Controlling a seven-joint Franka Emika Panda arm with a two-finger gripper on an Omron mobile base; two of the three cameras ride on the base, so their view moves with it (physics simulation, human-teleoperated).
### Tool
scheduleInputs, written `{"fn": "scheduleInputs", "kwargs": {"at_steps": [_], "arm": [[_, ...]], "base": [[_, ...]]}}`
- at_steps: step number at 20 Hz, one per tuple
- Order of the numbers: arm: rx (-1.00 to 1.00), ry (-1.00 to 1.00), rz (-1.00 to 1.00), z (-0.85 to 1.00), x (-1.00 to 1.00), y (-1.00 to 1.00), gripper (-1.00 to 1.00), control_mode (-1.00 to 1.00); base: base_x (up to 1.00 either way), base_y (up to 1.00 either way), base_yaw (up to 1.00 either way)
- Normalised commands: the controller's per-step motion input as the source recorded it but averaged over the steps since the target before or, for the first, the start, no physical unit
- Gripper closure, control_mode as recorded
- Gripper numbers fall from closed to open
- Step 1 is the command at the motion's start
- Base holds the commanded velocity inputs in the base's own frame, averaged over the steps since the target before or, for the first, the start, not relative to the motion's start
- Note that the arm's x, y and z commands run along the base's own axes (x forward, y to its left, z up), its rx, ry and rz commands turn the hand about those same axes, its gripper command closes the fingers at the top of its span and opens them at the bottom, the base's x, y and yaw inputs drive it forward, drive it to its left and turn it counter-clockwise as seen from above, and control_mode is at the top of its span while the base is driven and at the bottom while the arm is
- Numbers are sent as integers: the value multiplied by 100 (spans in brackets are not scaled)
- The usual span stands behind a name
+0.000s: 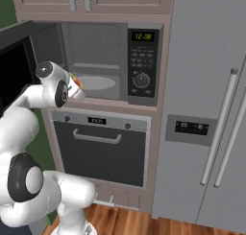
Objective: Place the microwavable item in the microwave. Then, close the microwave door and press the start button.
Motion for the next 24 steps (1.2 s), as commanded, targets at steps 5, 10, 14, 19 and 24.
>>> {"fn": "scheduleInputs", "kwargs": {"at_steps": [5,10,14,19,24], "arm": [[0,0,-1,-1,82,1,100,-100],[0,2,0,-1,58,0,100,-100],[0,13,0,-1,42,0,100,-100],[1,15,0,-11,26,0,100,-100],[0,5,0,-34,28,0,100,-100]], "base": [[0,0,0],[0,0,0],[0,0,0],[0,0,0],[0,0,0]]}}
